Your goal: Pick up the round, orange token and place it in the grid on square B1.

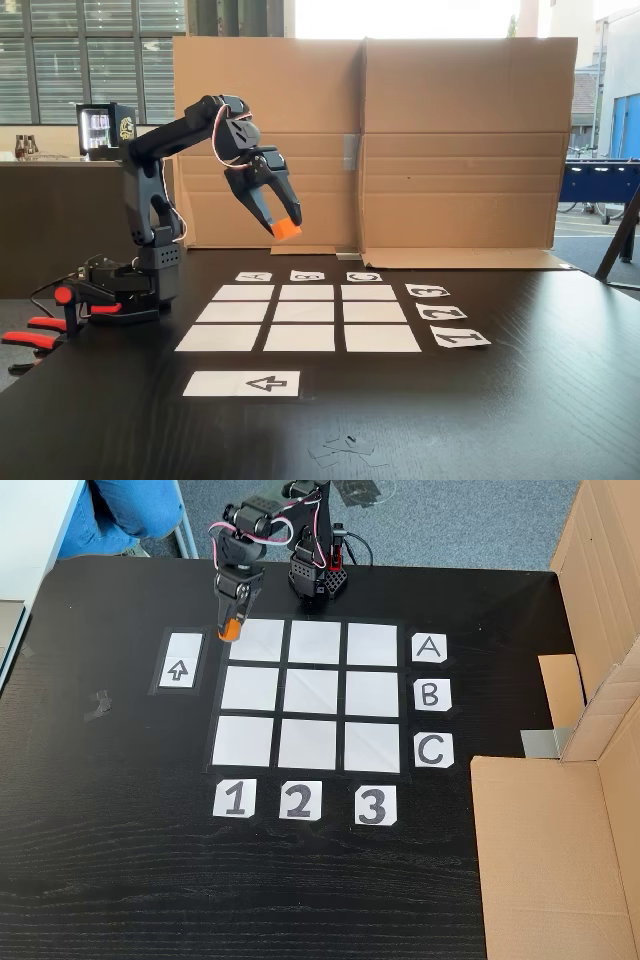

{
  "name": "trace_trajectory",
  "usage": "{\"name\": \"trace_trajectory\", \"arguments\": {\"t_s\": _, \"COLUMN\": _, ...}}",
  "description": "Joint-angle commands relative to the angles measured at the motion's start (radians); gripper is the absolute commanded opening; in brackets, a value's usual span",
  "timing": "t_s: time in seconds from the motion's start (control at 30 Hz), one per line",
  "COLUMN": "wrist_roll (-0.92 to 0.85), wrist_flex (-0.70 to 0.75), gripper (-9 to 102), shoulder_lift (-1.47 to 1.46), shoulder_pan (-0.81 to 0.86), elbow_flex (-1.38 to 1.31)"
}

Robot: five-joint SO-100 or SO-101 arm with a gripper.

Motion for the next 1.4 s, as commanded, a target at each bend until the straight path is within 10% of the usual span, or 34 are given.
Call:
{"name": "trace_trajectory", "arguments": {"t_s": 0.0, "wrist_roll": 0.012, "wrist_flex": -0.011, "gripper": -1, "shoulder_lift": -0.025, "shoulder_pan": -0.021, "elbow_flex": 0.021}}
{"name": "trace_trajectory", "arguments": {"t_s": 1.37, "wrist_roll": 0.173, "wrist_flex": -0.219, "gripper": -1, "shoulder_lift": -0.463, "shoulder_pan": -0.061, "elbow_flex": 0.066}}
